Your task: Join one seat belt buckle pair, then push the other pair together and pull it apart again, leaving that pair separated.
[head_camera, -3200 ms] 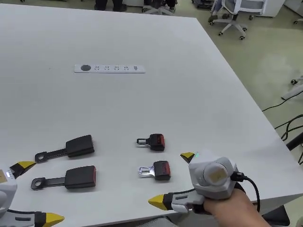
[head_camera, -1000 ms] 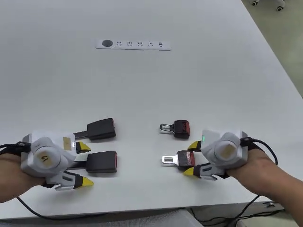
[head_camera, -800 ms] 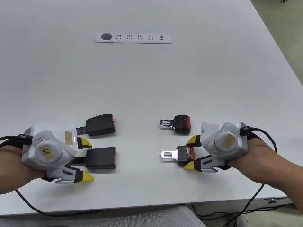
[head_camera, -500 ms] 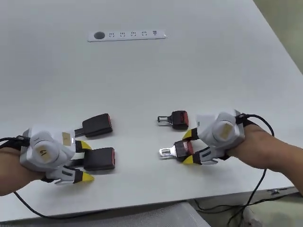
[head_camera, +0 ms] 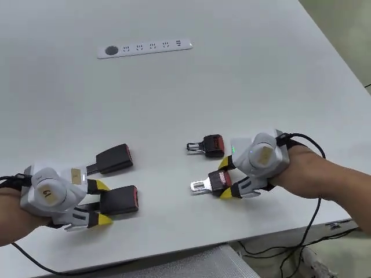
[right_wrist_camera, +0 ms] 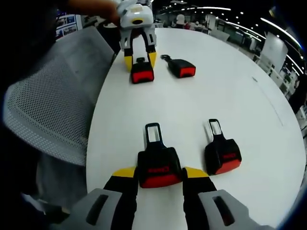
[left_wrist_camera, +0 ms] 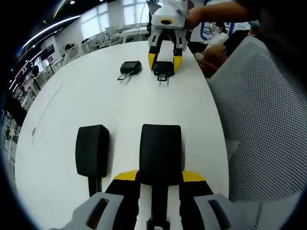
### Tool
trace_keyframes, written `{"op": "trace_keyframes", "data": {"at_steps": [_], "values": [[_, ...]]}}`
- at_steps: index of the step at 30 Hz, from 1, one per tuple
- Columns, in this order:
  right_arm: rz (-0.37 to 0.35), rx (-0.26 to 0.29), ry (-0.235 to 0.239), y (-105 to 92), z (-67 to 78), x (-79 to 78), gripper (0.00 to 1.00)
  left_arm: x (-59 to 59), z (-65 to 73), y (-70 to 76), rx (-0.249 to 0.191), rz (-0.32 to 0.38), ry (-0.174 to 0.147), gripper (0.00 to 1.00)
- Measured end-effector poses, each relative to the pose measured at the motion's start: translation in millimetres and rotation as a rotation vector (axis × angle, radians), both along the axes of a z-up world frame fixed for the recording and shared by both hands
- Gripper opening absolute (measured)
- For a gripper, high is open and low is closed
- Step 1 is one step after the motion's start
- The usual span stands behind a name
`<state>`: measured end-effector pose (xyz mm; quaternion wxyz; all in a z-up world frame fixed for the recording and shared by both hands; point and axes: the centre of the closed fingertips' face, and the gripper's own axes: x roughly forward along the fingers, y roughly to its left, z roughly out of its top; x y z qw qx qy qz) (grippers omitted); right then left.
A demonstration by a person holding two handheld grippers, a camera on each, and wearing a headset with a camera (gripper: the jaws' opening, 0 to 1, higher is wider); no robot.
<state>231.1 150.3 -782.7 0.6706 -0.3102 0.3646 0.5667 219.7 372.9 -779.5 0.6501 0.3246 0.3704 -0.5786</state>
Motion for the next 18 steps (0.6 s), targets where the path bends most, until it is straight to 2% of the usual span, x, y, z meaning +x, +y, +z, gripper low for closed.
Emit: {"op": "trace_keyframes", "data": {"at_steps": [18], "values": [[-0.010,-0.029,0.007,0.7,-0.8,1.6,0.33,0.3,-0.6,3.0,0.010,-0.013,0.009,0.32]]}}
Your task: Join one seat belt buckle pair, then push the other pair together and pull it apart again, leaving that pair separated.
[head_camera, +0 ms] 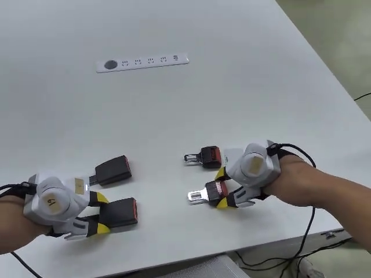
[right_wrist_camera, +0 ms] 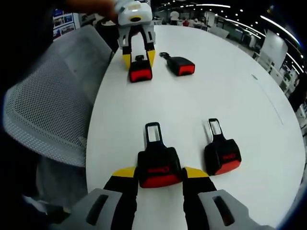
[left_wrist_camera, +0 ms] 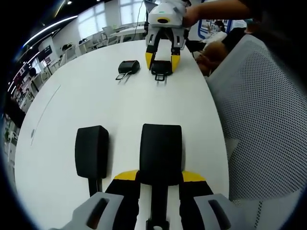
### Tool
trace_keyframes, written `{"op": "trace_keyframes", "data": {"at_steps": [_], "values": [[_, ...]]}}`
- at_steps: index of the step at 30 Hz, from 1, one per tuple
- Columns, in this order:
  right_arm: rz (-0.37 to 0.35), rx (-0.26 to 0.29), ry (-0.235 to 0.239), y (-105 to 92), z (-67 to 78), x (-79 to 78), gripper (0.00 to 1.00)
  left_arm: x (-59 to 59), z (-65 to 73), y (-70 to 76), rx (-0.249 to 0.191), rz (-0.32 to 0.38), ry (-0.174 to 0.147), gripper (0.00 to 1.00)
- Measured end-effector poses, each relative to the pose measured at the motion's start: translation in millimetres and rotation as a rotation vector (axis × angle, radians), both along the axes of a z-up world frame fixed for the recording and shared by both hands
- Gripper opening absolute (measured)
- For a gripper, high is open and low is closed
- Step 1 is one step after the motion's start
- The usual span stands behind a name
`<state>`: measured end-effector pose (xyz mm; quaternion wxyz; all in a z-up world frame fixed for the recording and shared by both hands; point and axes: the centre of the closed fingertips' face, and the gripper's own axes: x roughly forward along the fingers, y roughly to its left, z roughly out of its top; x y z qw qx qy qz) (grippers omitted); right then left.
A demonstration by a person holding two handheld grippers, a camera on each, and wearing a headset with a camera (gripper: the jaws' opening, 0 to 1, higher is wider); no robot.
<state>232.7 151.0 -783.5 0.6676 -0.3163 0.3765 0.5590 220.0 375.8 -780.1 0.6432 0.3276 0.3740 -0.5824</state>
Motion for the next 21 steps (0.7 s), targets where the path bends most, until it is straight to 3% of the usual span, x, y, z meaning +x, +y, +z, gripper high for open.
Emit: {"op": "trace_keyframes", "data": {"at_steps": [4,9,21], "values": [[-0.024,-0.013,0.003,1.2,0.7,0.6,0.33,-0.4,-0.6,0.6,0.001,0.004,0.001,0.32],[-0.059,0.009,0.014,7.4,2.2,-0.8,0.33,-2.8,1.0,-1.1,0.007,-0.002,0.000,0.32],[-0.036,0.015,-0.003,44.1,2.1,-11.8,0.33,-3.7,0.5,-1.4,0.009,0.005,0.000,0.32]]}}
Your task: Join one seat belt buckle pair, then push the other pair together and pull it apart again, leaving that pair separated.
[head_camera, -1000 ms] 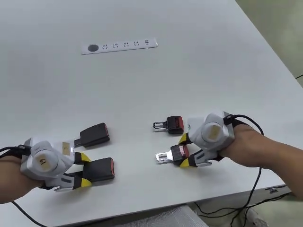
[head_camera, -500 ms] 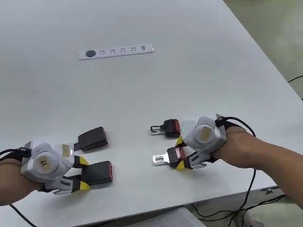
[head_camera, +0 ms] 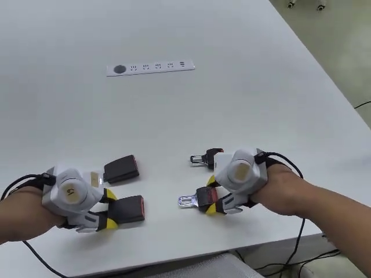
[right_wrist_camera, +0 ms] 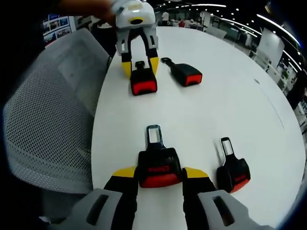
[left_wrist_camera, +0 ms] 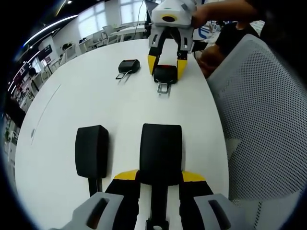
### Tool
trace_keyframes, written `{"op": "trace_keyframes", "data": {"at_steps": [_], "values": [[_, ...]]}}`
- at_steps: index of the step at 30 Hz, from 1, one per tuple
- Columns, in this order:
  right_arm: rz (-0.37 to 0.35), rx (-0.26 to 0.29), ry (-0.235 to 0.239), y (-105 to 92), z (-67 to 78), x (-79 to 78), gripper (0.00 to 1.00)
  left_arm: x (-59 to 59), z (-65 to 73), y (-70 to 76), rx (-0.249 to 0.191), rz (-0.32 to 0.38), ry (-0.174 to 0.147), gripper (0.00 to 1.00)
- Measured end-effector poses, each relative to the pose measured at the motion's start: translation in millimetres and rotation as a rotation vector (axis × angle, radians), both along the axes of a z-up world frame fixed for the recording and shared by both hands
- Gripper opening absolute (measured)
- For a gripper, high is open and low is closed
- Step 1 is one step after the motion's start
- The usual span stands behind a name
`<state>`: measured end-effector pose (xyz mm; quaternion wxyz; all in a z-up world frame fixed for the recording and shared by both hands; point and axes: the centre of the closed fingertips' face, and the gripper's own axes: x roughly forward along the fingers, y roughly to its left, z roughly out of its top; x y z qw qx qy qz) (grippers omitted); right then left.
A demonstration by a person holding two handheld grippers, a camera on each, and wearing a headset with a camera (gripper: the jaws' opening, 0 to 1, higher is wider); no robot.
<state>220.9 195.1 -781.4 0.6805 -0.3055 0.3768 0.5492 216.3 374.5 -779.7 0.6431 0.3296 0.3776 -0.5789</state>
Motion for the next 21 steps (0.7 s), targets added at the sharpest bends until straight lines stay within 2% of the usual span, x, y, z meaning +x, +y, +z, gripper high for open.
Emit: {"op": "trace_keyframes", "data": {"at_steps": [11,21], "values": [[-0.007,0.037,-0.006,39.6,-1.3,-3.7,0.33,0.5,-0.1,-0.5,0.003,0.007,-0.001,0.32],[0.029,0.028,-0.030,73.5,0.1,-1.4,0.33,1.2,0.2,-1.3,0.016,0.003,-0.001,0.32]]}}
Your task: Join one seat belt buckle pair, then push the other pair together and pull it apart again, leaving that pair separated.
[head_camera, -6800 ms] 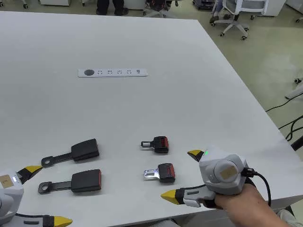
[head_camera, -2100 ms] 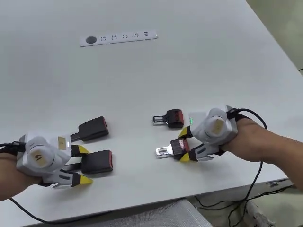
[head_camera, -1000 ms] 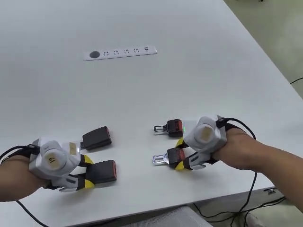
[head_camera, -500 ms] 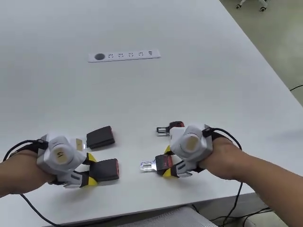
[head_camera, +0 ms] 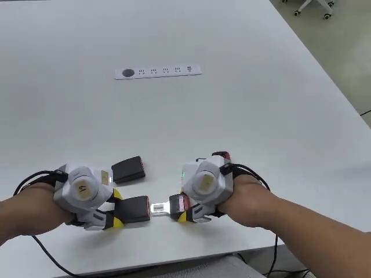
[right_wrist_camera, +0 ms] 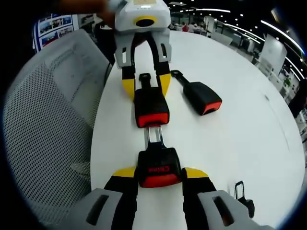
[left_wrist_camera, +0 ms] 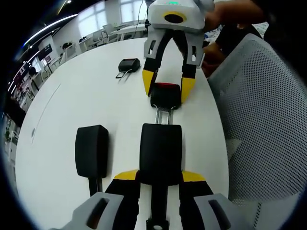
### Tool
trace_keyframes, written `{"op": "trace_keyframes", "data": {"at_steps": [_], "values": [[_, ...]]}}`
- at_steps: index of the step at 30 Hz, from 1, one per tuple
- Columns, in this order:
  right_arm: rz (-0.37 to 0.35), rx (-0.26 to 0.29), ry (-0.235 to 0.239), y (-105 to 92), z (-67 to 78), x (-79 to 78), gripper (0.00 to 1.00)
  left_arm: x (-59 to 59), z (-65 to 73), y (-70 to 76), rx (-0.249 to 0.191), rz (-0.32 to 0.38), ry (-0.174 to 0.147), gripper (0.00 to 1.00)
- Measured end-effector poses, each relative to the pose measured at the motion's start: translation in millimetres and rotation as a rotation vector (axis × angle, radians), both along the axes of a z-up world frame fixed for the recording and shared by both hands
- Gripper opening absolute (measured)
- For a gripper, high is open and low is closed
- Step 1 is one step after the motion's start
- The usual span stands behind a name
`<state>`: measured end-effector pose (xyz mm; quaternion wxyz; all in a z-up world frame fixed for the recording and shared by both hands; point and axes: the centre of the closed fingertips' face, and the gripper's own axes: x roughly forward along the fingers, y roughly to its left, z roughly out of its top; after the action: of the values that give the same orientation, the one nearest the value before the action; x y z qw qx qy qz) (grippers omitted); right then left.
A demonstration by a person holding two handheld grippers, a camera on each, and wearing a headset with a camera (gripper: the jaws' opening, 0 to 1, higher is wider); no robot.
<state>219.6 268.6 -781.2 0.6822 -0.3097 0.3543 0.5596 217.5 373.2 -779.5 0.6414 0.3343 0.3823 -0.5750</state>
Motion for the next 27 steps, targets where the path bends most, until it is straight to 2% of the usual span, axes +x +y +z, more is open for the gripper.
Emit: {"op": "trace_keyframes", "data": {"at_steps": [10,13,18,22,27], "values": [[0.014,0.011,-0.008,7.8,-1.3,1.7,0.33,-0.2,-0.1,-1.0,0.017,-0.019,-0.001,0.32],[0.017,0.031,-0.003,14.4,-1.0,1.2,0.33,0.4,-0.9,-0.9,0.018,-0.027,-0.004,0.32],[0.019,0.030,0.014,13.5,-2.8,2.4,0.32,0.8,-2.5,-0.5,0.031,-0.050,-0.008,0.31],[0.035,0.009,0.016,15.2,-2.9,2.6,0.32,1.9,-2.9,0.8,0.047,-0.069,-0.010,0.31],[0.039,-0.007,0.018,16.9,-3.1,1.6,0.31,1.9,-3.1,0.9,0.043,-0.075,-0.010,0.31]]}}
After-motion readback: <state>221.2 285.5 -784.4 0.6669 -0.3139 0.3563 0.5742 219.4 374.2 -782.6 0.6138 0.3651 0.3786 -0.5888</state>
